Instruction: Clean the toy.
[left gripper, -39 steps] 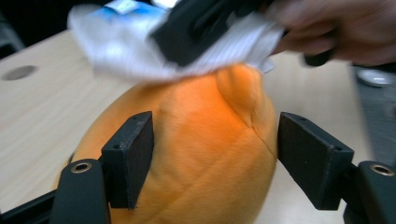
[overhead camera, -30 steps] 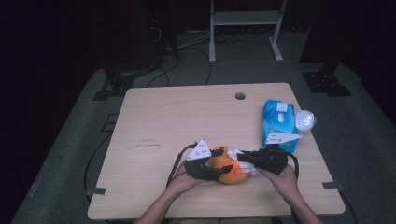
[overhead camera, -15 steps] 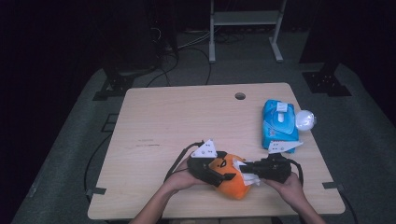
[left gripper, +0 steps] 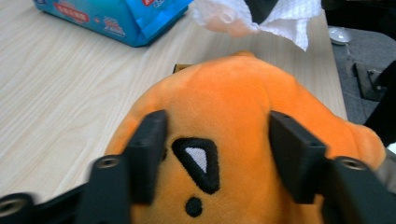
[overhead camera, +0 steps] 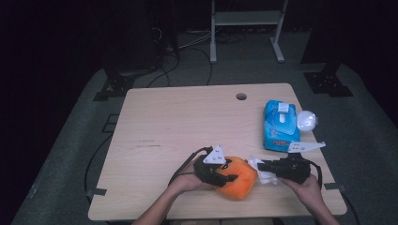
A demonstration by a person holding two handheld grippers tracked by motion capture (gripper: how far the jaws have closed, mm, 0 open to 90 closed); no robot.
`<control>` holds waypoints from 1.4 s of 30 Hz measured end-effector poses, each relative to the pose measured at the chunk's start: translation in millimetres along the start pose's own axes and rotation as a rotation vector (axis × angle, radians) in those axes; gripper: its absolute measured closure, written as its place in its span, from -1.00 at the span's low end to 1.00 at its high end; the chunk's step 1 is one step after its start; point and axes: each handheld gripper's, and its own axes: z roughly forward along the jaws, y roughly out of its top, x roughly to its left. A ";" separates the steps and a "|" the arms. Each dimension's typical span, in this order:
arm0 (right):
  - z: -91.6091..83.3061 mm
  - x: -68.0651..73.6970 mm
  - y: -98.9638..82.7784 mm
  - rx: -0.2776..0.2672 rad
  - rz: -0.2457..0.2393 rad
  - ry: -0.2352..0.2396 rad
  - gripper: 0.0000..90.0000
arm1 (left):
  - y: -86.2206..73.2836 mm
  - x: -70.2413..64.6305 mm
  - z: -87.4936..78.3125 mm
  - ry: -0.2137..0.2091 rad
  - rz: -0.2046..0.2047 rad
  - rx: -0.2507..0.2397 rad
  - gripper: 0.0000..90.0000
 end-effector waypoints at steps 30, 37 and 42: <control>-38.9 -37.5 -27.8 0.061 -0.012 -0.234 0.43 | 11.6 36.8 -51.8 0.233 -0.096 -0.137 0.22; -38.9 -35.6 -25.4 0.060 -0.042 -0.251 0.21 | 4.4 50.2 -57.3 0.287 -0.137 -0.140 0.21; -41.7 -33.4 -23.1 0.033 -0.045 -0.229 0.16 | -3.2 62.8 -61.8 0.350 -0.168 -0.140 0.21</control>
